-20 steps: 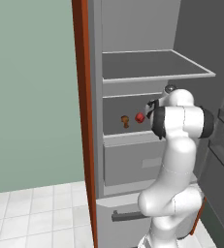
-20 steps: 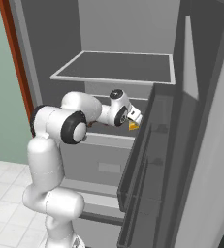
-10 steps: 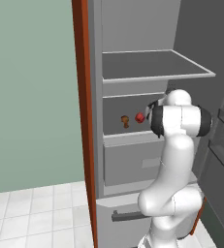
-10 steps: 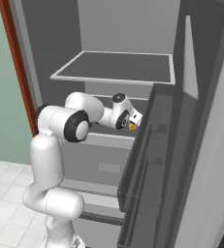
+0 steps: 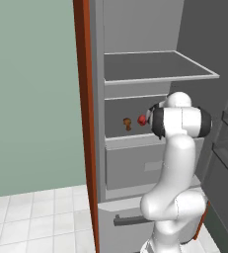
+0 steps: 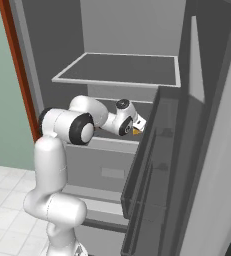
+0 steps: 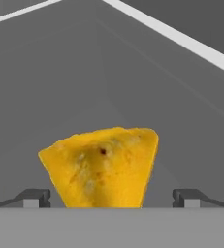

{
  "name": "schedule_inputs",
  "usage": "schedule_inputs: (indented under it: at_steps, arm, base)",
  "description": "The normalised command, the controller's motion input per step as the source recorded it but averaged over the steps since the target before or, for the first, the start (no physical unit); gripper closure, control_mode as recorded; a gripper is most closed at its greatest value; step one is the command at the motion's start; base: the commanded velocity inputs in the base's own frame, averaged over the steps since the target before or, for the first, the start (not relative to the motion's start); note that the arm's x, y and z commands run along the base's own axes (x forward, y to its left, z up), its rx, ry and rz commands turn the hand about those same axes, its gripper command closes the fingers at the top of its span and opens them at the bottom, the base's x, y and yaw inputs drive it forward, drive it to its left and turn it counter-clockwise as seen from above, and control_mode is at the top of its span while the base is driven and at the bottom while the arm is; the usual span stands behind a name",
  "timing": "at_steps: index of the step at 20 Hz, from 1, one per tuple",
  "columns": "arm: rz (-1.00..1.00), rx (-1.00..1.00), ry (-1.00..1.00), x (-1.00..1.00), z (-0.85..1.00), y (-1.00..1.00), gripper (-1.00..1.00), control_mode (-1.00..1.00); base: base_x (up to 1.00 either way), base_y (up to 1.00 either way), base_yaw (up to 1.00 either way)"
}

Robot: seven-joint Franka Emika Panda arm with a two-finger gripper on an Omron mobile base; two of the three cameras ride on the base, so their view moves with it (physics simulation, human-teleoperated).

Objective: Take the cheese, chicken drumstick, and bell pepper from the fridge and place them on the plate on the dining counter to create an appetizer plate.

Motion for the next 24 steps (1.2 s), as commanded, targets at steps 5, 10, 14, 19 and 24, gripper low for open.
schedule_inputs:
  at_steps: [5,10,14,19,24]
  arm:
    - [0.00,0.01,-0.03,0.22,-0.04,0.00,-1.00,-1.00]
    - [-0.01,0.00,-0.03,0.25,-0.03,-0.01,-1.00,-1.00]
    - [-0.02,0.00,-0.01,0.28,-0.10,-0.02,-1.00,-1.00]
    - [0.00,0.00,-0.02,0.15,-0.12,0.00,1.00,-1.00]
    - [0.00,0.00,-0.09,-0.09,0.00,0.00,1.00,-1.00]
  base:
    - [0.00,0.00,0.00]
    - [0.00,0.00,0.00]
    - [0.00,0.00,0.00]
    - [0.00,0.00,0.00]
    - [0.00,0.00,0.00]
